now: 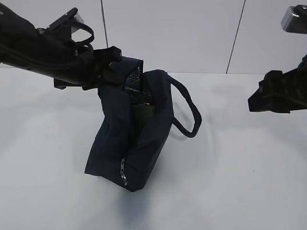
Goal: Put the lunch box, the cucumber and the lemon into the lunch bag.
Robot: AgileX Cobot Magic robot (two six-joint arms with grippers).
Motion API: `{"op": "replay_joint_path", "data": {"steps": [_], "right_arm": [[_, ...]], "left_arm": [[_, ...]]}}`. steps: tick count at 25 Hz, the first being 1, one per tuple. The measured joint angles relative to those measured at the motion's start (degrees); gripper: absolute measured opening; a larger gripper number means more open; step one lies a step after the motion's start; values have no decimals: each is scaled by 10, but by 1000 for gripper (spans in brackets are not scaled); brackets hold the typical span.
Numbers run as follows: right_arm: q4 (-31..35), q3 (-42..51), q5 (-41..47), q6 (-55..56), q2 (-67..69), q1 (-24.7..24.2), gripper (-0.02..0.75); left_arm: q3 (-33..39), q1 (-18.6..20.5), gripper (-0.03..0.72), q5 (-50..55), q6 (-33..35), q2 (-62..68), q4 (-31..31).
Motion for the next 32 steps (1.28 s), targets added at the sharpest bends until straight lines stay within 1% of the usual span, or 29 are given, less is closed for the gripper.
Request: {"op": "replay_joint_path", "data": {"steps": [3,6,9,12,18,21,27,32], "right_arm": [[7,0,-1,0,0,0,545],[26,0,-1,-3,0,0,545],[71,0,-1,-31,0,0,545],[131,0,-2,-78,0,0,545],[218,0,1,-147,0,0,545],[251,0,19,-182,0,0,545],[277,0,37,-209,0,0,545],[339,0,43,-249,0,0,545]], "left_arm": [[0,12,15,16,0,0,18],[0,18,18,22,0,0,49],[0,19,21,23,0,0,83],[0,19,22,26,0,0,117],[0,19,25,27,0,0,198],[0,19,25,27,0,0,216],[0,22,27,27,0,0,237],[0,29,31,4,0,0,237]]}}
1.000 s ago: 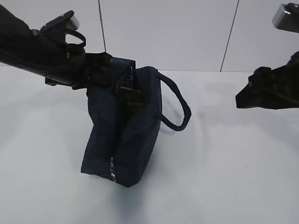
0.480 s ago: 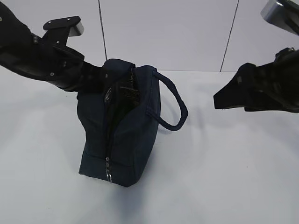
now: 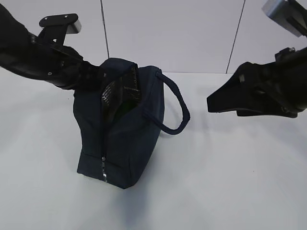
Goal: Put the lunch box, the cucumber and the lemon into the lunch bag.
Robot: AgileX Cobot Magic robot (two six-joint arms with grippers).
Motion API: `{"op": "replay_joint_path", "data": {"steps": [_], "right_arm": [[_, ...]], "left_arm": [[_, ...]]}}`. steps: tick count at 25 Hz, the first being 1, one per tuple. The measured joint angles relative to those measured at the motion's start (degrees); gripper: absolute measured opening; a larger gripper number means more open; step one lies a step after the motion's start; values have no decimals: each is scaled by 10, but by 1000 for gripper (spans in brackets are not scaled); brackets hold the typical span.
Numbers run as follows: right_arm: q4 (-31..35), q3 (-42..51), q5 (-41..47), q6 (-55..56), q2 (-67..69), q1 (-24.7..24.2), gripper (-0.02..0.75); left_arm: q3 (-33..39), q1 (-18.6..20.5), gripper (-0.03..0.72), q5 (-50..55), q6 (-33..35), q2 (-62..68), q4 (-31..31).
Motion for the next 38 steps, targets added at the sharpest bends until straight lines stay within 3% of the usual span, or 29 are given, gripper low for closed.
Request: {"op": "replay_joint_path", "data": {"steps": [6,8,10,14,16,38], "right_arm": [[68,0,14,-54,0,0,545],[74,0,17,-61,0,0,545],[75,0,18,-62,0,0,545],[77,0,31,-67,0,0,545],[77,0,48,-73,0,0,545],[77,1,116,-99,0,3,545]], "left_arm": [[0,1,40,-18,1,0,-4],[0,1,82,-12,1,0,-3],[0,1,186,0,1,0,-1],[0,1,517,28,2,0,0],[0,2,598,48,2,0,0],[-1,2,581,216,2,-91,15]]}}
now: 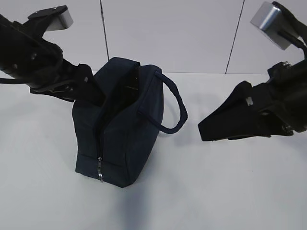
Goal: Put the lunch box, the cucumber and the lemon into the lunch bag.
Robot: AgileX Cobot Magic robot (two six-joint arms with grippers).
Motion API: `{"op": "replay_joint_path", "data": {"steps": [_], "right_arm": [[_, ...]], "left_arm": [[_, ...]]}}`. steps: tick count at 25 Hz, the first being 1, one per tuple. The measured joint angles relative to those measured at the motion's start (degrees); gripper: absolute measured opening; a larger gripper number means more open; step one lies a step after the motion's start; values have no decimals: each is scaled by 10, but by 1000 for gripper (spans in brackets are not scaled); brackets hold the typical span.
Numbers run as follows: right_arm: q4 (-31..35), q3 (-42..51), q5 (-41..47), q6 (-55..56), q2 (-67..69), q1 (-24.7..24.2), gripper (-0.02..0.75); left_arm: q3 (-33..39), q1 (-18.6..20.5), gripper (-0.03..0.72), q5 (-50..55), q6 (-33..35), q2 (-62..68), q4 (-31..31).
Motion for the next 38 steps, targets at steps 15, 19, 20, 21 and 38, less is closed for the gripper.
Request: {"op": "replay_joint_path", "data": {"steps": [15,19,20,21,38], "right_arm": [[63,51,-51,-44,-3,55,545],[201,139,-119,-175,-6,97,545],[248,159,-131,-227,-6,110,545],[295,175,-139,-283,-6,122,544],[558,178,-22,-682,239,153,508]], "left_arm": [[74,33,546,-6,117,-26,-99],[85,33,537,-8,131,-27,-109],[85,33,535,-8,134,-27,-115],[86,33,534,-8,138,-27,-119],[86,33,520,-12,146,-25,-151]]}}
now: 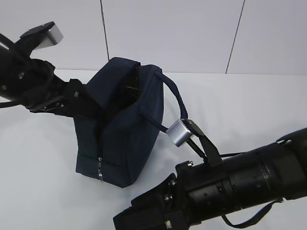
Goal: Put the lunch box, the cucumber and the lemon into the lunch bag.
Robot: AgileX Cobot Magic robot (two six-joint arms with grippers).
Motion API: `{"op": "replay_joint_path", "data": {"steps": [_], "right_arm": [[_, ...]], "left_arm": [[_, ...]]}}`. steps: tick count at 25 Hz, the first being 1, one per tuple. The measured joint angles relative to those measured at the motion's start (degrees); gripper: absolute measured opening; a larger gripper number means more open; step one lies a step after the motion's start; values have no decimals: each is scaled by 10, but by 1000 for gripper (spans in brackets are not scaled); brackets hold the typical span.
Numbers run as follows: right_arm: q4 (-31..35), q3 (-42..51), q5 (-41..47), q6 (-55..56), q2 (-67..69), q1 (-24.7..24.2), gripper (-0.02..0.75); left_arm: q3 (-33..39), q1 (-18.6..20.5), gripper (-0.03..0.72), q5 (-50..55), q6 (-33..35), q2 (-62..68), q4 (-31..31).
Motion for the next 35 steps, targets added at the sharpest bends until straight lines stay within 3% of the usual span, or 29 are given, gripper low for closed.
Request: {"op": "replay_joint_path", "data": {"steps": [2,4,7,9,12,19,27,35], "right_arm": [[1,-12,7,-11,7,0,484],[3,-22,10,-17,9,0,470],[4,-27,11,-20,9,0,465],[4,-27,11,-20,9,0,463],[4,-27,11,-23,9,0,461],[4,-27,-48,-40,9,0,460],[4,-46,-113,-41,9,0,460],[7,-73,-212,-34,9,0,460]], "left_arm": [[0,0,467,12,0,10,-15],[0,0,354,23,0,23,-21],[0,0,119,27,0,33,-24],[0,0,49,26,0,34,-25],[0,0,27,14,1,35,-40],[0,0,21,-4,4,71,-156],[0,0,20,-18,80,90,-312],[0,0,18,-26,95,94,-362]]}}
